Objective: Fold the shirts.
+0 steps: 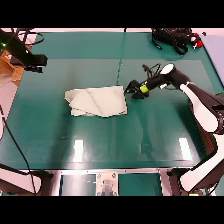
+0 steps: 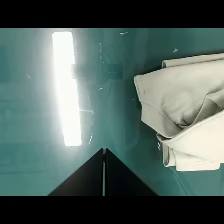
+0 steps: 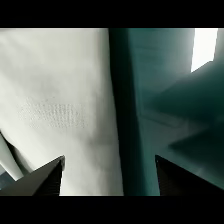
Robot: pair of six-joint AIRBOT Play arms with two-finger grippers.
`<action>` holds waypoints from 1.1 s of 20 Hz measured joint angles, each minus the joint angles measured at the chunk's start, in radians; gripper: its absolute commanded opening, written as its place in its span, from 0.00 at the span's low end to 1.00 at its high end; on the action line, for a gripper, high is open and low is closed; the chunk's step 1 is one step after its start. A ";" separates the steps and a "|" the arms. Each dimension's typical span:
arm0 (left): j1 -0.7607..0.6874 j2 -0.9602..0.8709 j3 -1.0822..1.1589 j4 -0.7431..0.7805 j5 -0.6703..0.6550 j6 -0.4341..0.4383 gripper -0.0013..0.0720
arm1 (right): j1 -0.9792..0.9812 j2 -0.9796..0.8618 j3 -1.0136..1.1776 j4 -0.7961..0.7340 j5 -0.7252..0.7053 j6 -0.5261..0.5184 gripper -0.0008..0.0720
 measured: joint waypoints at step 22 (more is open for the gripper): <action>0.002 0.000 0.000 -0.068 -0.029 0.000 0.04 | -0.496 0.333 0.408 0.024 0.100 0.163 0.02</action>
